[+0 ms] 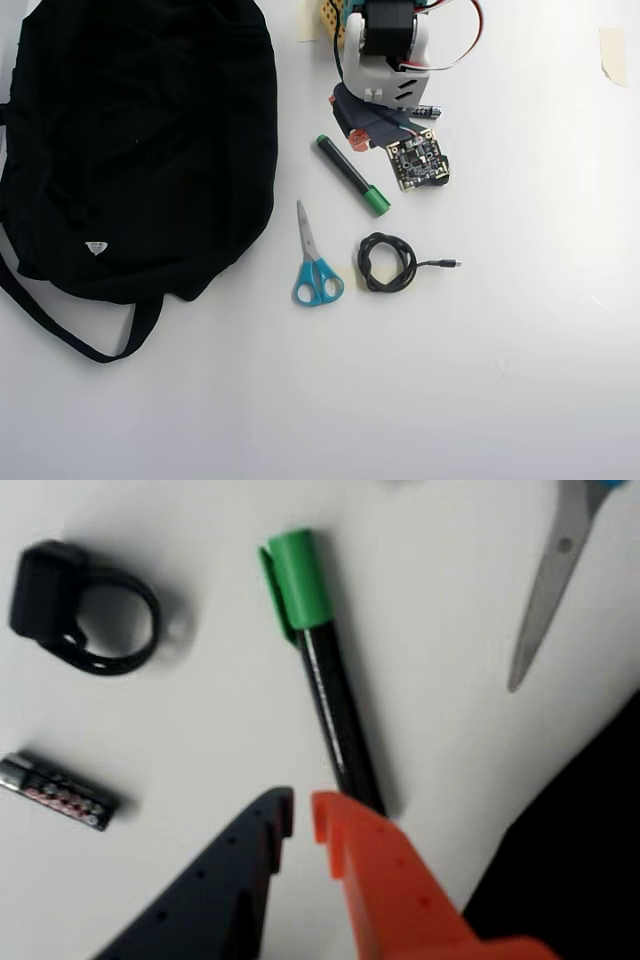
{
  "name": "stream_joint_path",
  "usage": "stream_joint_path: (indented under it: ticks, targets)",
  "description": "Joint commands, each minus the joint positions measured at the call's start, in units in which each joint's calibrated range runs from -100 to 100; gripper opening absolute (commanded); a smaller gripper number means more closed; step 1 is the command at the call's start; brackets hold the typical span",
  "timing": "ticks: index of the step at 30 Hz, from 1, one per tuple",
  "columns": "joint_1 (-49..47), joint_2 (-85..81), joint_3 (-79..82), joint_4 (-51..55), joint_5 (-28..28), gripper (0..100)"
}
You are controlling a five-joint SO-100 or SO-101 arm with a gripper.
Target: Put the green marker into the black bag
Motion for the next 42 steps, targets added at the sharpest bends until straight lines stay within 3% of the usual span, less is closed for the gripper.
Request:
stream_joint_path:
  ticks: [1, 14, 17, 42]
  targets:
    - [0.37, -2.70, 0.73, -1.32, 0.72, 2]
    - [0.67, -2.78, 13.49, -14.67, 1.77, 2]
    - [0.67, -2.78, 16.54, -17.43, 1.83, 6]
    - [4.11, -1.70, 25.89, -24.23, 4.76, 18]
